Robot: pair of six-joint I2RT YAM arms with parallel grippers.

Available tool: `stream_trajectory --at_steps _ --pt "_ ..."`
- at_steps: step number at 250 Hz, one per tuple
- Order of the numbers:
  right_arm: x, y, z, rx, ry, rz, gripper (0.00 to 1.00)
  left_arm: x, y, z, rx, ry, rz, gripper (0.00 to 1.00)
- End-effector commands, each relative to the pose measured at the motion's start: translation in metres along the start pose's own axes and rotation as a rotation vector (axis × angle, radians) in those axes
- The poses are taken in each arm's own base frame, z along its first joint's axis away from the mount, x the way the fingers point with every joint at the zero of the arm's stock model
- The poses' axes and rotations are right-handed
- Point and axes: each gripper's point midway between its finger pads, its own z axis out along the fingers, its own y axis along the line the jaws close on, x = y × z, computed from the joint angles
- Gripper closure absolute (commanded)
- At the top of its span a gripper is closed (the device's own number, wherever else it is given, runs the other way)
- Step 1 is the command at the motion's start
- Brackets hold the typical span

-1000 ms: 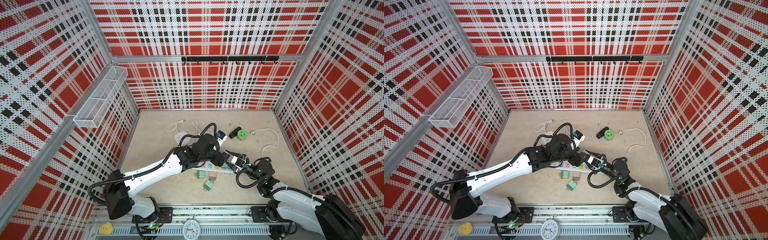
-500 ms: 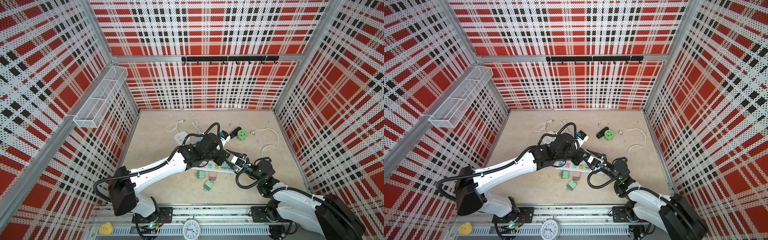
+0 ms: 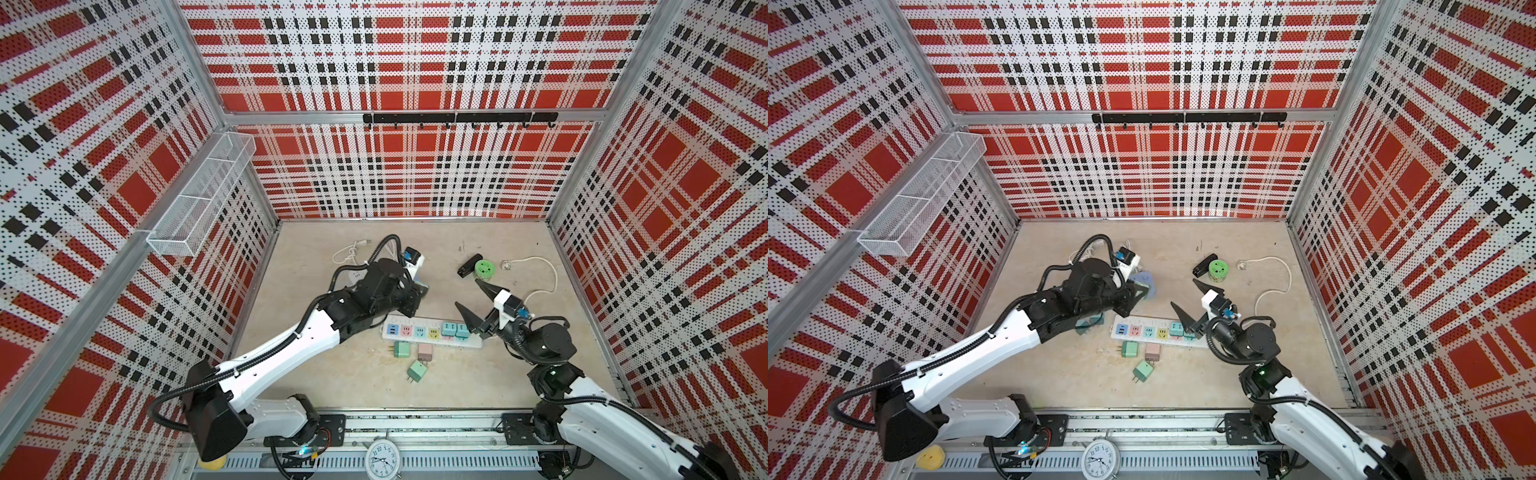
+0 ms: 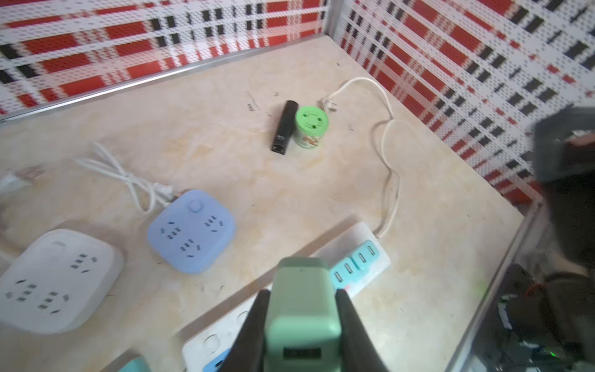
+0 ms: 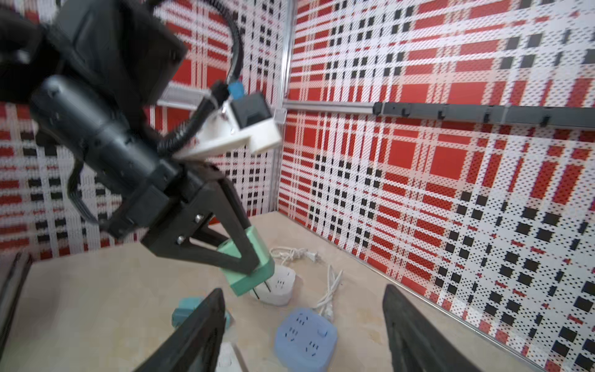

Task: Insert the plug
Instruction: 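Open the right gripper and draw it back while the left gripper holds the adapter, then carry the green adapter with the left gripper over the strip's yellow socket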

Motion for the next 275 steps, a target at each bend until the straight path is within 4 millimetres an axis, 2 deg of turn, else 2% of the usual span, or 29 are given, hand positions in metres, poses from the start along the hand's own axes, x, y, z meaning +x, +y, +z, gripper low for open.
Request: stream_trajectory --at_steps 1,27,32,54,127,169,191,213,238,260,275 --pt "-0.022 -0.019 -0.009 0.12 -0.013 0.305 0.17 0.001 0.03 -0.01 -0.059 0.003 -0.098 1.0" --pt "-0.027 -0.019 -0.013 0.128 0.004 0.452 0.19 -0.003 0.046 -0.014 -0.13 -0.017 -0.109 1.0" --pt "-0.026 -0.025 -0.016 0.16 0.003 0.501 0.19 -0.004 0.048 -0.015 -0.146 -0.022 -0.106 1.0" --pt "-0.022 -0.031 -0.022 0.202 0.01 0.541 0.2 -0.004 0.056 -0.015 -0.192 -0.025 -0.096 1.0" --pt "-0.03 -0.041 -0.04 0.274 -0.002 0.517 0.19 0.002 0.049 -0.014 -0.262 -0.074 0.148 1.0" --pt "-0.029 -0.041 -0.041 0.274 -0.003 0.532 0.19 0.013 0.013 -0.013 -0.172 -0.069 0.43 1.0" --pt "-0.029 -0.043 -0.043 0.287 -0.004 0.528 0.21 0.031 -0.005 -0.007 -0.097 -0.031 0.585 1.0" --pt "-0.029 -0.043 -0.045 0.287 -0.011 0.529 0.22 0.058 -0.027 -0.002 0.045 0.013 0.746 1.0" --pt "-0.027 -0.049 -0.047 0.324 -0.017 0.51 0.22 0.078 -0.036 0.002 0.103 0.036 0.853 1.0" --pt "-0.022 -0.055 -0.047 0.366 0.003 0.471 0.21 0.086 -0.043 0.003 0.157 0.039 0.876 1.0" --pt "-0.014 -0.067 -0.046 0.432 0.032 0.413 0.21 0.092 -0.046 0.004 0.182 0.048 0.887 1.0"
